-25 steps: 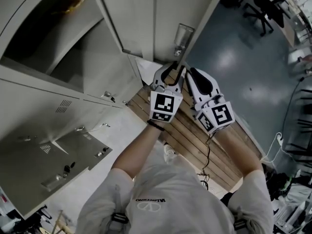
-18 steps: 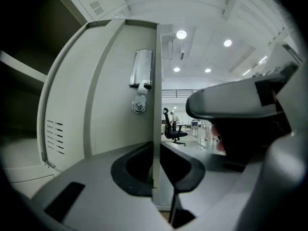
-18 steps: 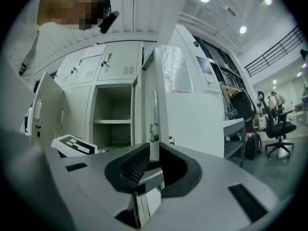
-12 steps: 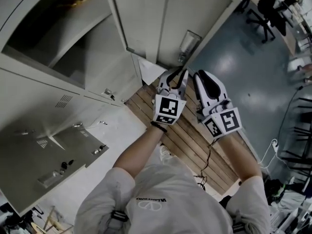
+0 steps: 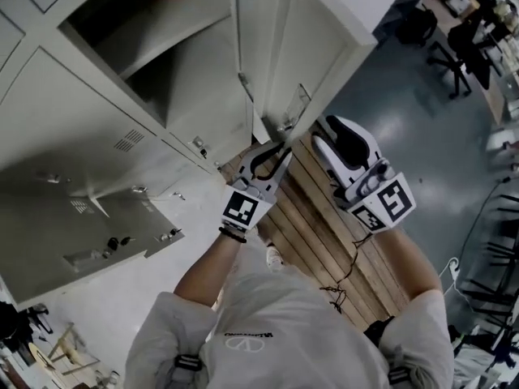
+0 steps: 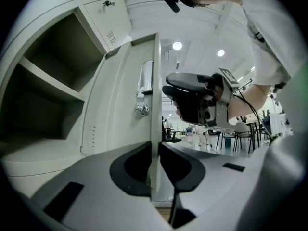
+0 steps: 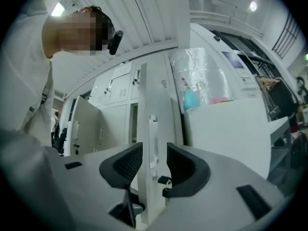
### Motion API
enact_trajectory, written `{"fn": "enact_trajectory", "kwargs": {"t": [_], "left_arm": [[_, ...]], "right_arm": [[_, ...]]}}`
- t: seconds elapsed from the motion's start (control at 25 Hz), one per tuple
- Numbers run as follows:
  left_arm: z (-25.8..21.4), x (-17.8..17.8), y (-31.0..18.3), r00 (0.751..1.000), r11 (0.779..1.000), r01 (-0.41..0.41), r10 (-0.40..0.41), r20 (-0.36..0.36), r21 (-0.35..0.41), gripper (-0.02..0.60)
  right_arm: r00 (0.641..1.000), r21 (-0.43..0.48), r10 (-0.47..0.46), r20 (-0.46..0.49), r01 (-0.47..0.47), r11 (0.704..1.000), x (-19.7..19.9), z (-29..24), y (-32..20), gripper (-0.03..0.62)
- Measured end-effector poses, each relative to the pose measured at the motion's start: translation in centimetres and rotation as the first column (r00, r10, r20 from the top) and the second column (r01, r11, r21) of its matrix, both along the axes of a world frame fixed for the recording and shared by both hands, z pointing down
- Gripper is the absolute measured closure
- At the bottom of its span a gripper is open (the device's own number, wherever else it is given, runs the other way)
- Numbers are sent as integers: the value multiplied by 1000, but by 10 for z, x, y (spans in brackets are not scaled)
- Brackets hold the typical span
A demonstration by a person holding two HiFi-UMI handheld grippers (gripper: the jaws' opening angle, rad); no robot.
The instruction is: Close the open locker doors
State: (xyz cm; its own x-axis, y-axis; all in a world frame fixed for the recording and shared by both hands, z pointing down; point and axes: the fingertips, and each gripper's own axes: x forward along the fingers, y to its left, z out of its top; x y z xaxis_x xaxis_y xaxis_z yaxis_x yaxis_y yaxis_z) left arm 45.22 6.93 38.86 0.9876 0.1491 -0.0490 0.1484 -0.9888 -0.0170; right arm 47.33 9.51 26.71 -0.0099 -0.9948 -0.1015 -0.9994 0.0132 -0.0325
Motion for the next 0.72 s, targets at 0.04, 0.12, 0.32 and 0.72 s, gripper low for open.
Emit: {"fn": "enact_trajectory", "kwargs": {"t": [0.04,0.12,0.32,0.72], "left_arm": [[0,-6,-4,1000,1000,4,-4,0,5,528],[0,-17,-11,1000,1000,12,-12,5,21,526],[1,-41,-28,999,999,41,-41,-2,21,525],[6,-105,-78,963,963,268,-268,16,-3,532]], "right_arm": [[999,0,-38,-19,38,999,-11,-4,-10,422],[994,4,-97,-48,97,995,-30,-10,-28,410],[984,26,-176,-37,177,984,-61,-20,-63,404],[957,22,-281,-78,283,959,-110,-23,-112,451]]}}
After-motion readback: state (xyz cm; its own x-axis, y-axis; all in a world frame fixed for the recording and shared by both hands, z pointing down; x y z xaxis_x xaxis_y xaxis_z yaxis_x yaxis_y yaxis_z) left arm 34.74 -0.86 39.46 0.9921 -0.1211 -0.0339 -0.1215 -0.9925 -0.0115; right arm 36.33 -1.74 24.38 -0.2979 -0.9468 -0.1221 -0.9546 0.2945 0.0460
